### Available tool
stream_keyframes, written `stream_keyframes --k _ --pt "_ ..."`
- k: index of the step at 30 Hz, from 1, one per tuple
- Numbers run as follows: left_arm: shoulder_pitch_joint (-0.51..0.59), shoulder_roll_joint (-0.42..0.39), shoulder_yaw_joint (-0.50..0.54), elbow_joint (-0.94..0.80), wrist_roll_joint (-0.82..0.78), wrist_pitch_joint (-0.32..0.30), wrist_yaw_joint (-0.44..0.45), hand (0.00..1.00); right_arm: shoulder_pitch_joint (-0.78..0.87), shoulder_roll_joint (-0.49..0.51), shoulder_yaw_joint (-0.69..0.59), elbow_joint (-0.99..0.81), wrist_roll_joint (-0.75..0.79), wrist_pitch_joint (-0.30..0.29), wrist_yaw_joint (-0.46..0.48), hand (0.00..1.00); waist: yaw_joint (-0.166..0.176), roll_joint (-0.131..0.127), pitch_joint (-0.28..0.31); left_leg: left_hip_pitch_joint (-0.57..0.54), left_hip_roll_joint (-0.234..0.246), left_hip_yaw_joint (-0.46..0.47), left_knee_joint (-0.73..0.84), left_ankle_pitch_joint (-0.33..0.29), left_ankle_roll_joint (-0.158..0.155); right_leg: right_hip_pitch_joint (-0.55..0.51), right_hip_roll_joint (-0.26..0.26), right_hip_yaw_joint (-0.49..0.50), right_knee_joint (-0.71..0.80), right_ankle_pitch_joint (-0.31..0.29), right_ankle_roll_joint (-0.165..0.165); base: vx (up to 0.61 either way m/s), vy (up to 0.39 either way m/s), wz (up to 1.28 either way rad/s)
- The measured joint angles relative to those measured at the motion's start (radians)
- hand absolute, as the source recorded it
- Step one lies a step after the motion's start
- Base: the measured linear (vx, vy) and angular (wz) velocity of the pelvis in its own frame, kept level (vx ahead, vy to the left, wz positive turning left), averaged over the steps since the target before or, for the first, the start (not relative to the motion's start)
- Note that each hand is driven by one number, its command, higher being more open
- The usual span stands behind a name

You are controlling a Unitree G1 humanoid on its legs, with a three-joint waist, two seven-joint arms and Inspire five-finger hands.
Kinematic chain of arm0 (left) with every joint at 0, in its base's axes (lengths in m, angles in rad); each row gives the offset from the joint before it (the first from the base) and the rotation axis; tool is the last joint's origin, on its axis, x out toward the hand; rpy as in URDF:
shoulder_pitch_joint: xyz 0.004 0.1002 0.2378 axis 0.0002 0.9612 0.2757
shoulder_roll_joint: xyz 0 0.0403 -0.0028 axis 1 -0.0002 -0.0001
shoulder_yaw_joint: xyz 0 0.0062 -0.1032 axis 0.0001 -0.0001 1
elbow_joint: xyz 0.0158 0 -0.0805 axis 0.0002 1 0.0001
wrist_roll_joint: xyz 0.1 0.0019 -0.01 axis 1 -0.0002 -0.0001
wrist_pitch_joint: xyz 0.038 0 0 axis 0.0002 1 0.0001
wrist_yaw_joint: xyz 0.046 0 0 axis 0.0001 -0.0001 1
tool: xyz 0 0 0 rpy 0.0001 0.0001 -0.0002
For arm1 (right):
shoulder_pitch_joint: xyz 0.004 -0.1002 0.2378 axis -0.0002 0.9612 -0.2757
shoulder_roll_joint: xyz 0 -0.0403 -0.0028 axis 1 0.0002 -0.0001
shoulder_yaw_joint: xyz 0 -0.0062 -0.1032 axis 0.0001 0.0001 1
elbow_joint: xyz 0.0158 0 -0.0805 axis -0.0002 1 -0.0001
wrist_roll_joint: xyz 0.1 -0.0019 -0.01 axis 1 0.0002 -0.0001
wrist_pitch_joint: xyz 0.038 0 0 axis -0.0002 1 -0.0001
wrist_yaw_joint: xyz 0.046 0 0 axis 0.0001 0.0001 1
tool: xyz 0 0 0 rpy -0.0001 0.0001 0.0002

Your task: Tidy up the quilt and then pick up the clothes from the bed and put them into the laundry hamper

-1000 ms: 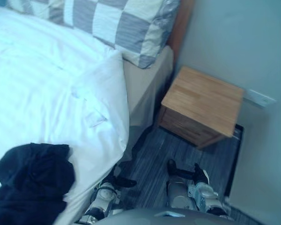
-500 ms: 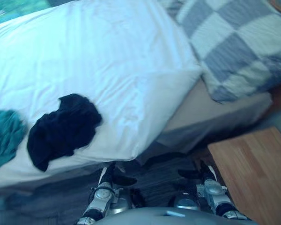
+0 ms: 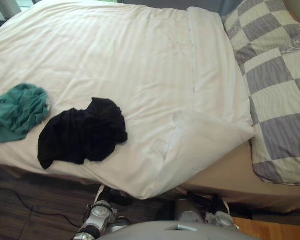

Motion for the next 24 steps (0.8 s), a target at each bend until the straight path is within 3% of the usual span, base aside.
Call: stream_keyframes --k 3,8,13,17,19,22,24 --pt "-0.001 -0.008 0.036 0.010 -0.002 0.012 -0.003 1.00 0.007 -0.029 -0.042 0.045 0.012 0.023 0.002 1.00 -0.003 0.023 -0.004 0.017 0.024 0.019 -0.009 0.008 -0.013 0.040 0.035 0.005 -0.069 0.033 -0.008 0.06 -0.080 -0.13" --pt "0.011 -0.008 0.050 -0.005 0.006 -0.006 -0.012 1.00 0.018 -0.013 -0.104 0.038 0.061 0.013 0.009 1.00 0.003 0.020 -0.008 0.018 0.027 0.037 -0.009 0.008 -0.013 0.097 0.040 0.018 -0.206 0.112 0.000 -0.05 0.009 -0.06" --pt "0.054 -0.020 0.089 -0.069 0.005 -0.008 -0.021 1.00 0.038 0.021 -0.256 -0.006 0.134 0.010 0.010 1.00 0.001 0.021 -0.009 0.017 0.028 0.096 -0.003 -0.003 -0.015 0.128 0.047 0.048 -0.324 0.181 -0.005 -0.08 -0.016 -0.25" --pt "0.080 -0.036 0.157 -0.077 0.007 -0.007 -0.020 1.00 0.098 0.024 -0.384 -0.054 0.157 0.039 0.009 1.00 -0.001 0.033 -0.021 0.018 0.056 0.139 0.020 -0.022 -0.031 0.125 0.070 0.064 -0.331 0.185 -0.005 -0.02 -0.064 -0.23" --pt "0.096 -0.038 0.171 -0.078 0.047 -0.009 -0.019 1.00 0.141 0.017 -0.463 -0.108 0.175 0.051 0.002 1.00 -0.003 0.051 -0.032 0.028 0.073 0.171 0.032 -0.034 -0.042 0.126 0.086 0.080 -0.331 0.182 -0.009 0.03 -0.047 -0.24" --pt "0.132 -0.045 0.164 -0.103 0.075 -0.006 -0.019 1.00 0.174 0.011 -0.541 -0.218 0.200 0.061 -0.022 1.00 -0.026 0.052 -0.037 0.033 0.083 0.191 0.033 -0.037 -0.046 0.125 0.094 0.081 -0.331 0.177 -0.012 0.02 -0.035 -0.11" --pt "0.183 -0.037 0.105 -0.182 0.076 0.007 -0.017 1.00 0.207 -0.012 -0.595 -0.306 0.207 0.066 -0.038 1.00 -0.027 0.047 -0.037 0.029 0.083 0.192 0.032 -0.038 -0.045 0.124 0.093 0.072 -0.330 0.175 -0.010 0.02 -0.023 0.08"
